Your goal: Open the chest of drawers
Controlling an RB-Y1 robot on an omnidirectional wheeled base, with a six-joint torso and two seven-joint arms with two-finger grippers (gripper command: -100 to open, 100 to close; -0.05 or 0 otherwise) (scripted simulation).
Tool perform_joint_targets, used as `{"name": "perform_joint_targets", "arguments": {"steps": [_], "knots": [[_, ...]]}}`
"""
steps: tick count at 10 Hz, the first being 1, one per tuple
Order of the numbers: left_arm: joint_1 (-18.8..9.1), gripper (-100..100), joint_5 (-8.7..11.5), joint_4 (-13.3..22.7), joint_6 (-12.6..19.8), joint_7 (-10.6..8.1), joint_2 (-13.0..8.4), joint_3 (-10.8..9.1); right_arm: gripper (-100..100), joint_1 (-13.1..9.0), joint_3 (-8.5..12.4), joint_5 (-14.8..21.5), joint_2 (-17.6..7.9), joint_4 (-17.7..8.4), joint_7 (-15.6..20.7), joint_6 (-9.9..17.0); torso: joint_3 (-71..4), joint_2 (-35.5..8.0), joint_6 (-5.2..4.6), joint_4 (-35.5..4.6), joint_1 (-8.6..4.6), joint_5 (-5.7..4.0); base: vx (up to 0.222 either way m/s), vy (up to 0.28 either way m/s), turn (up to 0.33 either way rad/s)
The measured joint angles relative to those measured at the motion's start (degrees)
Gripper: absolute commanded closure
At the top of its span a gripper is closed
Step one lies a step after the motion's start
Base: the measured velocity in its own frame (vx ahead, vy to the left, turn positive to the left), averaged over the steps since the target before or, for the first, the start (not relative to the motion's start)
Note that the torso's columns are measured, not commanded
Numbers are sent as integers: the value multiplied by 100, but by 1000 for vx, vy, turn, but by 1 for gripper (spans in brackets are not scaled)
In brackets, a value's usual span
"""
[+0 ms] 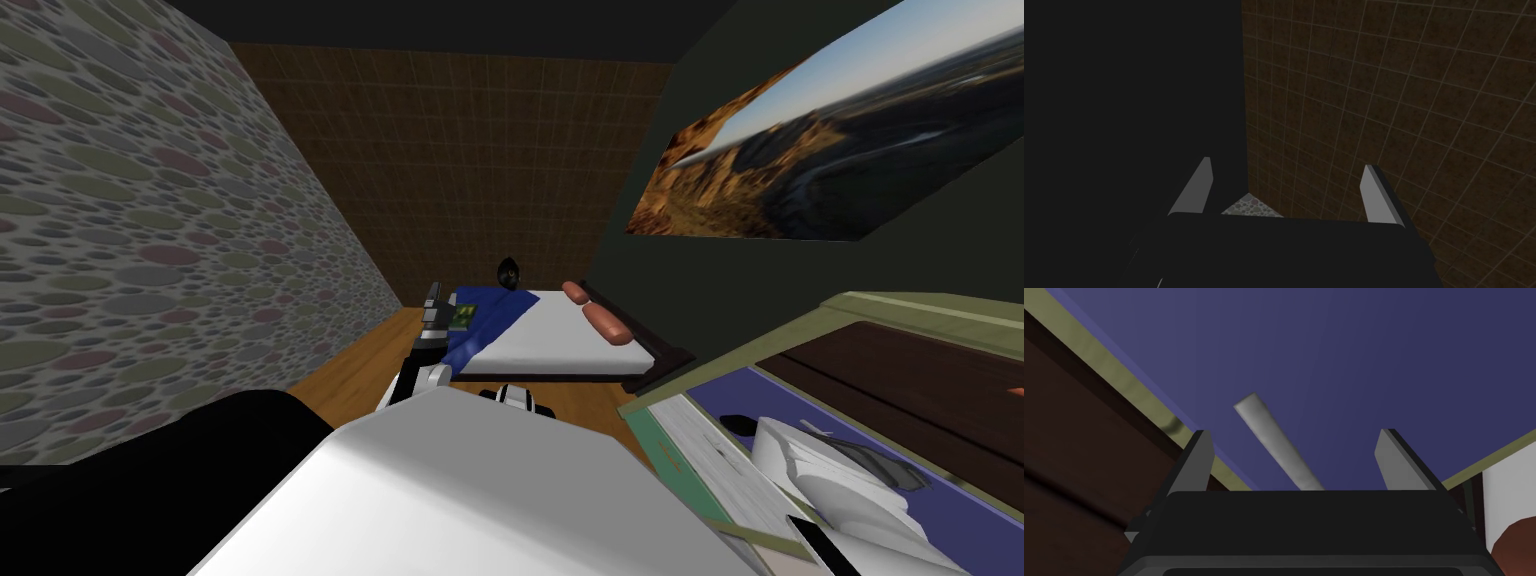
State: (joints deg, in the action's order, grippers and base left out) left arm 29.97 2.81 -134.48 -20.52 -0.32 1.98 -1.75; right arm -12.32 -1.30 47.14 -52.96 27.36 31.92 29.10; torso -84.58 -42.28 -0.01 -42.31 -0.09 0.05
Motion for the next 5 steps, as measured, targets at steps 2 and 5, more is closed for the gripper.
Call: {"name": "perform_joint_targets", "arguments": {"steps": [2,5], "knots": [[0,0,0,0,0,0,0,0,100,-95,-44,110,-4,-214,-143,-85,2,-2,-5,1,-5,-6,4,-10,-3],[0,0,0,0,0,0,0,0,100,336,281,-96,137,385,332,251,3,13,1,14,-42,-58,7,-34,-6]]}}
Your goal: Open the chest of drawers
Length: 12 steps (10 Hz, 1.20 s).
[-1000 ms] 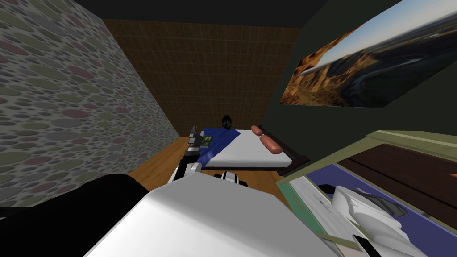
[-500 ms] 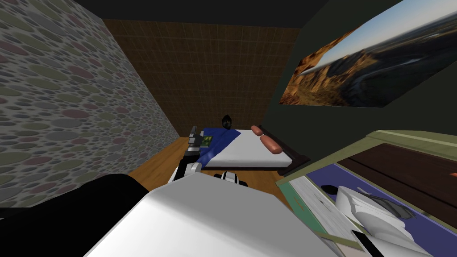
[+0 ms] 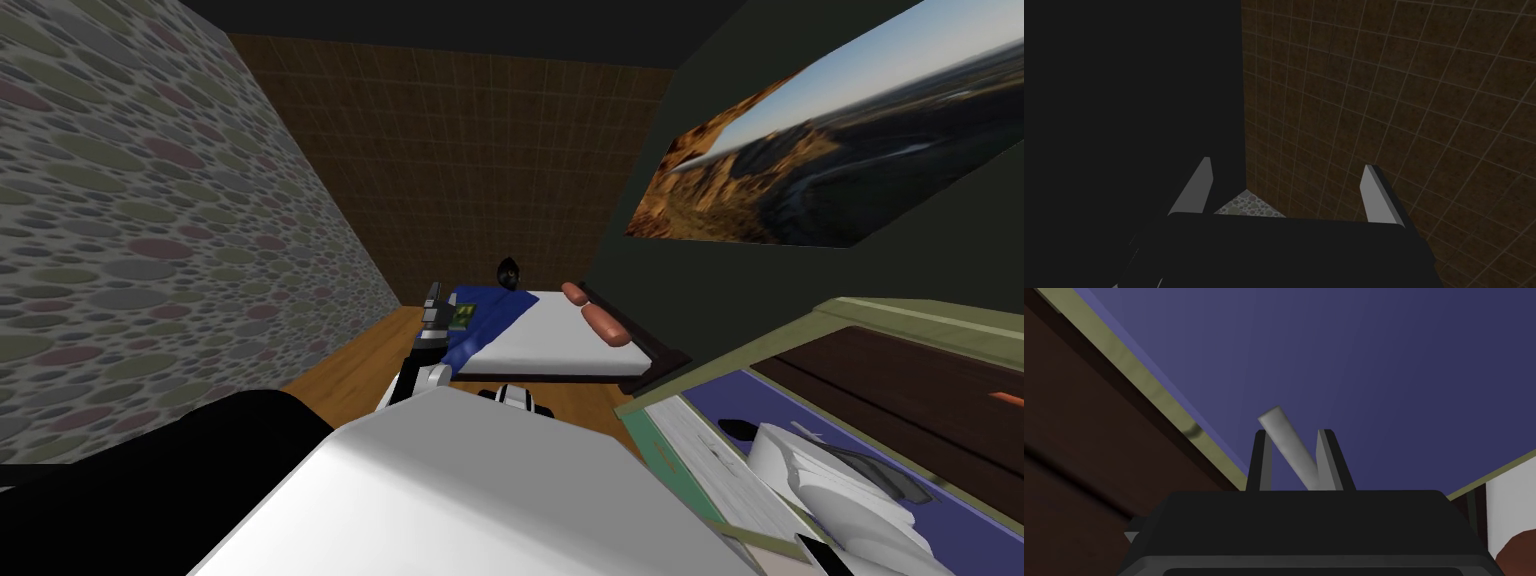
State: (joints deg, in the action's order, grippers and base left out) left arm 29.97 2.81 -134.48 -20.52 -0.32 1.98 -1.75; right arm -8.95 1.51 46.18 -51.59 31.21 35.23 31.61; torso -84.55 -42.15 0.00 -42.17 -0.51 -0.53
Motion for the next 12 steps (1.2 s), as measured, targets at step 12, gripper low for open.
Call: {"name": "perform_joint_targets", "arguments": {"steps": [12], "knots": [[0,0,0,0,0,0,0,0,100,818,646,-252,408,1536,802,627,-10,23,22,10,-25,-23,5,-13,0]]}}
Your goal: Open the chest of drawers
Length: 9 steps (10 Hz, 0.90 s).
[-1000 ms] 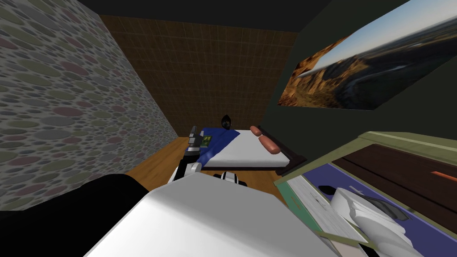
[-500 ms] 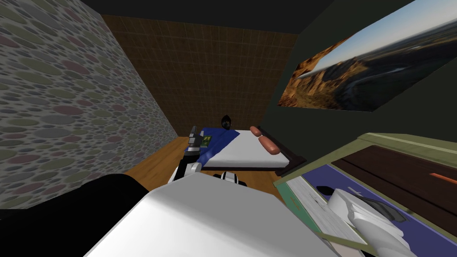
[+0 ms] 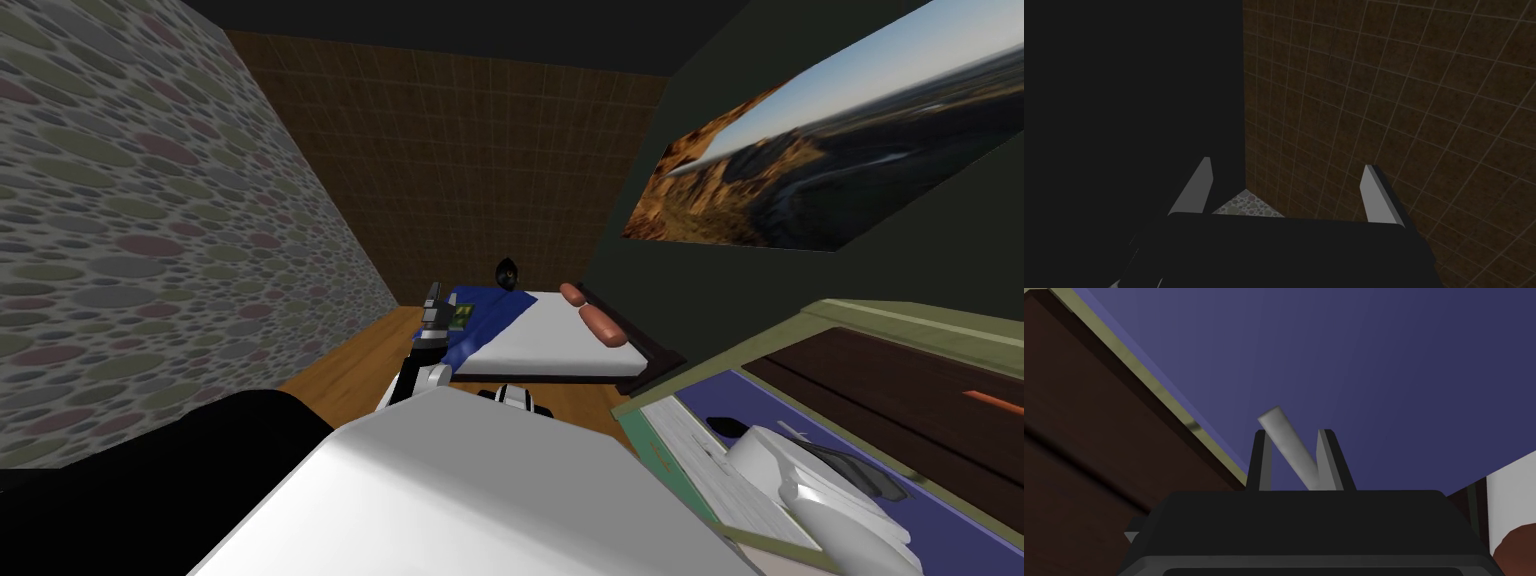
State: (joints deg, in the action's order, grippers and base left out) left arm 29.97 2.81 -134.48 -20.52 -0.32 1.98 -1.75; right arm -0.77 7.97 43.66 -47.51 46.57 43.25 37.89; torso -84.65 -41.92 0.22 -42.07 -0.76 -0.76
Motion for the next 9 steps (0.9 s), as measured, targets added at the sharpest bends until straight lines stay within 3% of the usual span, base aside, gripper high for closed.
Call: {"name": "perform_joint_targets", "arguments": {"steps": [9], "knots": [[0,0,0,0,0,0,0,0,100,862,604,-305,405,1629,832,565,4,-11,-6,-7,18,19,7,-18,3]]}}
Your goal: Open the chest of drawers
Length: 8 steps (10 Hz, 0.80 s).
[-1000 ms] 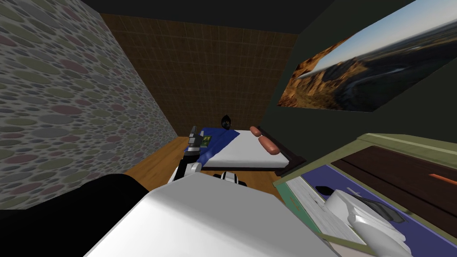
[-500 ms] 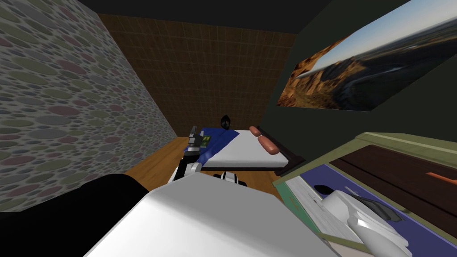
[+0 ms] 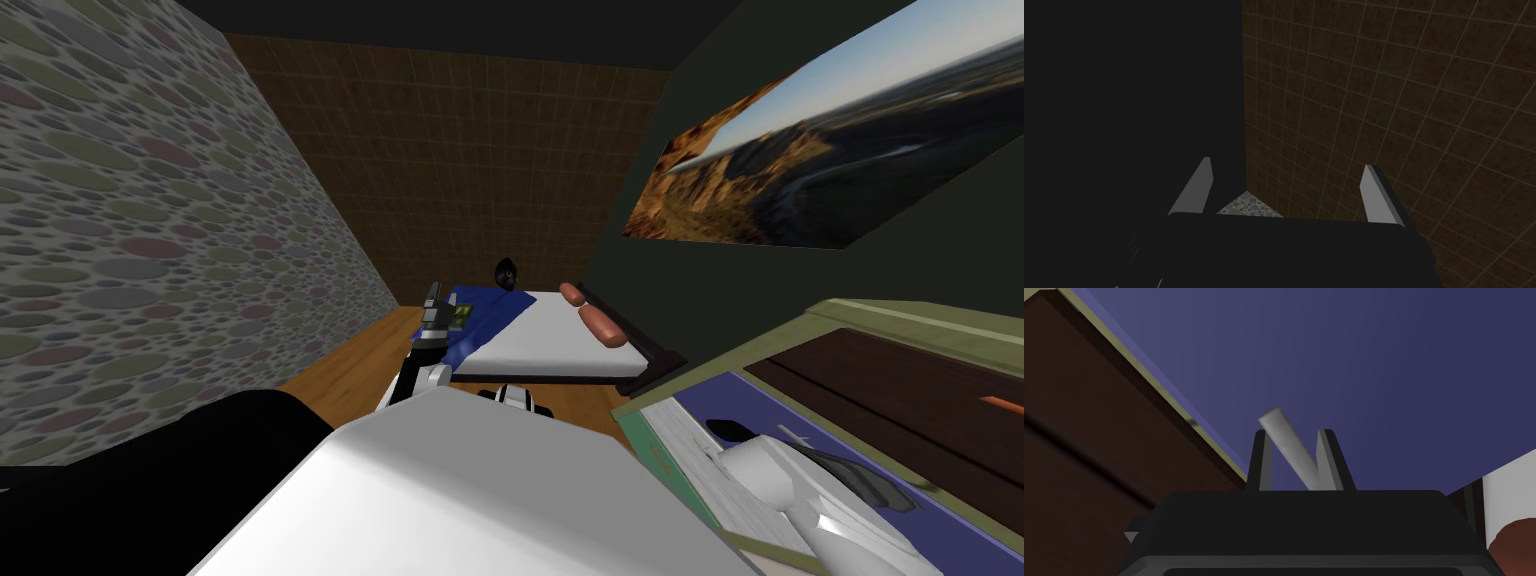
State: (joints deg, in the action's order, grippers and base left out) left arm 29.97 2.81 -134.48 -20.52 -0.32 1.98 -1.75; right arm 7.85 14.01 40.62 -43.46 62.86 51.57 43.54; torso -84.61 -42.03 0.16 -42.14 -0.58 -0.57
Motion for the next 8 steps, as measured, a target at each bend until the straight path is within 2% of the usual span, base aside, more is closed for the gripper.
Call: {"name": "perform_joint_targets", "arguments": {"steps": [1,3,4,6,7,8], "knots": [[0,0,0,0,0,0,0,0,100,11,16,-17,13,116,47,30,0,-1,14,-5,14,10,8,-19,52],[0,0,0,0,0,0,0,0,100,265,202,-169,111,539,327,191,3,-11,-8,-6,22,21,7,-15,-12],[0,0,0,0,0,0,0,0,100,287,216,-155,137,648,350,216,3,-12,2,-10,32,28,13,-20,42],[0,0,0,0,0,0,0,0,100,495,385,-256,241,976,585,348,7,-22,-21,-10,36,36,8,-16,-8],[0,0,0,0,0,0,0,0,100,541,403,-281,267,1146,636,402,8,-26,-9,-16,49,47,0,0,0],[0,0,0,0,0,0,0,0,100,544,405,-282,265,1167,650,415,8,-27,-12,-16,55,50,-21,84,1]]}}
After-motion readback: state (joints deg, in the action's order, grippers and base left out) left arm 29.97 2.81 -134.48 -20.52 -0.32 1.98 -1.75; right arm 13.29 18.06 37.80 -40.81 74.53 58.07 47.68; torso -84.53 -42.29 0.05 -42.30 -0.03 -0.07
